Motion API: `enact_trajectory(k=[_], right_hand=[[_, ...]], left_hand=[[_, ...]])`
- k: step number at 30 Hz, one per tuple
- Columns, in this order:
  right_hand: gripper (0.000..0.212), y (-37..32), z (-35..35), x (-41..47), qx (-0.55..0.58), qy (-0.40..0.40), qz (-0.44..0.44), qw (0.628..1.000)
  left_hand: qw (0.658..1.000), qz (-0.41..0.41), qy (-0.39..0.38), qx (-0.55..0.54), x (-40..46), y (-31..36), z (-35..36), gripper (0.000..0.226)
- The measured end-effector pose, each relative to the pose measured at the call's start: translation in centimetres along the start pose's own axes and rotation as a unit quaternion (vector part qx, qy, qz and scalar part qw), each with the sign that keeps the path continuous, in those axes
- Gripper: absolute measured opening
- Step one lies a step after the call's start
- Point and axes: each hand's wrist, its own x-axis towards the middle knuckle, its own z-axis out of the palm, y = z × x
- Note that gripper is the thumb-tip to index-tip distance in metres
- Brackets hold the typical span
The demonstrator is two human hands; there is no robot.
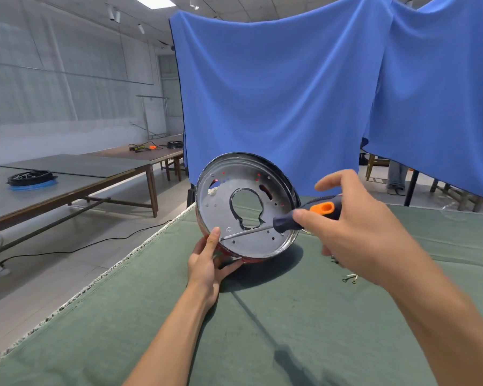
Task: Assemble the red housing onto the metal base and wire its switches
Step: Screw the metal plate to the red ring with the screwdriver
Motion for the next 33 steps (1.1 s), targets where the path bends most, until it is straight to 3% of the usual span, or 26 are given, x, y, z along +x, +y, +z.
enact_trajectory(k=[2, 5, 9, 11, 14, 16, 19, 21, 24, 26, 29, 31, 33], right_hand=[[0.021, 0.1, 0.2, 0.0, -0.021, 0.024, -0.025, 0.999], [0.043, 0.1, 0.5, 0.0, -0.095, 0.094, -0.021, 0.991], [0.022, 0.5, -0.4, 0.5, 0.010, -0.007, 0.018, 1.000], [0.015, 0.5, -0.4, 0.4, -0.022, 0.007, -0.015, 1.000], [0.041, 0.1, 0.1, -0.1, -0.106, 0.081, -0.021, 0.991], [0.040, 0.2, 0.1, -0.1, -0.082, 0.050, 0.010, 0.995], [0.022, 0.2, 0.2, 0.1, 0.007, 0.007, 0.005, 1.000], [0.015, 0.2, 0.7, 0.0, -0.004, 0.065, -0.030, 0.997], [0.034, -0.1, 1.3, -0.2, -0.116, 0.141, -0.044, 0.982], [0.040, 0.2, 0.9, -0.1, -0.134, 0.111, -0.024, 0.984], [0.030, 0.3, 0.1, 0.0, -0.022, -0.015, -0.005, 1.000], [0.017, 0.4, -0.2, 0.0, -0.044, -0.003, -0.031, 0.999], [0.026, 0.4, 0.0, 0.0, -0.112, 0.051, -0.038, 0.992]], left_hand=[[1.000, 0.001, -0.002, 0.003, 0.1, -0.1, 0.0, 0.047], [1.000, 0.002, -0.004, 0.007, 0.2, -0.1, 0.1, 0.047], [1.000, -0.001, 0.000, 0.001, 0.2, -0.1, 0.0, 0.046], [1.000, 0.001, 0.001, 0.002, 0.1, -0.1, 0.1, 0.045], [1.000, 0.003, -0.006, 0.010, -0.1, -0.1, 0.2, 0.047], [1.000, -0.001, -0.002, 0.006, -0.2, 0.0, 0.2, 0.048], [1.000, -0.009, 0.011, -0.002, -0.3, 0.0, 0.3, 0.051], [1.000, -0.013, 0.005, 0.004, -0.3, 0.1, 0.4, 0.050], [1.000, -0.012, 0.000, 0.002, -0.3, 0.0, 0.4, 0.048], [1.000, -0.014, -0.002, -0.001, -0.3, 0.1, 0.3, 0.047], [1.000, -0.012, -0.002, -0.001, -0.3, 0.0, 0.3, 0.047], [1.000, -0.007, -0.004, 0.005, -0.3, 0.0, 0.3, 0.046], [1.000, -0.001, -0.008, 0.016, -0.3, -0.1, 0.2, 0.044]])
